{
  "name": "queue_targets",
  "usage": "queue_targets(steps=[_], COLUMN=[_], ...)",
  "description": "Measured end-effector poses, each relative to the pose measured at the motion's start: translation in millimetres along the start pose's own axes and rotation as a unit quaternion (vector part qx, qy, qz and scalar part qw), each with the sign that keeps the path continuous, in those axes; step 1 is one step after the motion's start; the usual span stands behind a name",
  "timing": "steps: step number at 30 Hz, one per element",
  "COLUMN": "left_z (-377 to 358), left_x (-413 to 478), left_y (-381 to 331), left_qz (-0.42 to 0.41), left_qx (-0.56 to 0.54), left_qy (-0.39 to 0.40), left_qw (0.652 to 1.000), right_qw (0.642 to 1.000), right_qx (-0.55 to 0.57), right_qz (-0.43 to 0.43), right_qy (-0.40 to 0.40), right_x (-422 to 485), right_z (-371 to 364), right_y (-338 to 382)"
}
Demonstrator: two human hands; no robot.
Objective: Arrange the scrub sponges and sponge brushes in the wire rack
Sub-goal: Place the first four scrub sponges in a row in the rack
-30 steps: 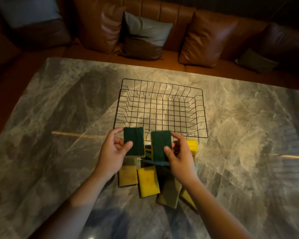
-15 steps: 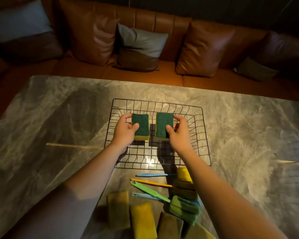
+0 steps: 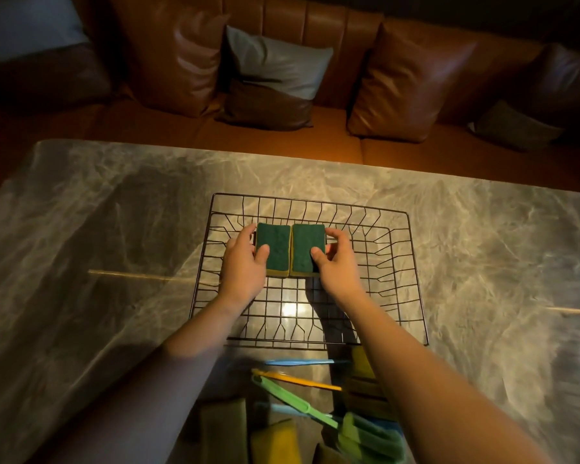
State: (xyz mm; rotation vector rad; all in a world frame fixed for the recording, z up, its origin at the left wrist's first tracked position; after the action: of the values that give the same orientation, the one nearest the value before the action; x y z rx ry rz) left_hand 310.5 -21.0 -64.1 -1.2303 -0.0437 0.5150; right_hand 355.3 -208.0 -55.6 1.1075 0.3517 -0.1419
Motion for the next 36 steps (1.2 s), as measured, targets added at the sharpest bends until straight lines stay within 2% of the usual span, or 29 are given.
queue_targets(steps=[3,6,8,10,14,19,27,31,36], left_z=[12,37,52,58,59,59,60,75,106], left_x=[-26,-47,-54,-57,-58,-60,-62,-75,-123], left_y=[-17,-23,-18,-8,7,5,1,-3,17], left_qz=[-0.107,-0.175,-0.16,-0.117,-0.083,-0.096,-0.106,-0.133,-0.161], left_qx=[0.124,0.261,0.349,0.377,0.371,0.389,0.382,0.329,0.224], left_qy=[-0.006,-0.039,-0.054,-0.032,-0.002,0.011,0.019,0.009,-0.024], left_qw=[0.986,0.949,0.922,0.918,0.925,0.916,0.918,0.935,0.961], right_qw=[1.0,1.0,1.0,1.0,1.0,1.0,0.991,0.986,0.978], right_qx=[0.004,0.0,-0.005,-0.005,-0.005,-0.017,-0.126,-0.155,-0.169], right_qz=[0.005,0.009,0.012,0.012,0.014,0.013,0.042,0.059,0.121], right_qy=[0.001,-0.002,-0.004,-0.004,0.001,0.0,0.012,0.011,-0.021], right_x=[-1,-3,-3,-2,-2,-3,-7,-33,-102], right_z=[-4,-9,-14,-20,-34,-42,-36,-22,3], right_y=[-2,-3,-1,2,10,13,23,31,34])
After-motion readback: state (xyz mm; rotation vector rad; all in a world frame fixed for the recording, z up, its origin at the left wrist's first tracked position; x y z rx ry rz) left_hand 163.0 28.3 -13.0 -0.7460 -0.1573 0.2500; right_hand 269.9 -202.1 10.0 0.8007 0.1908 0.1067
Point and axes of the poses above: each hand's wrist, its own x-axis towards the middle knuckle, its own z-axis out of the back of the hand, y = z × x, the point moved 3 cm from there along x, towards the middle knuckle, and after that the axes turned 8 degrees about -x, right-handed, at the moved point
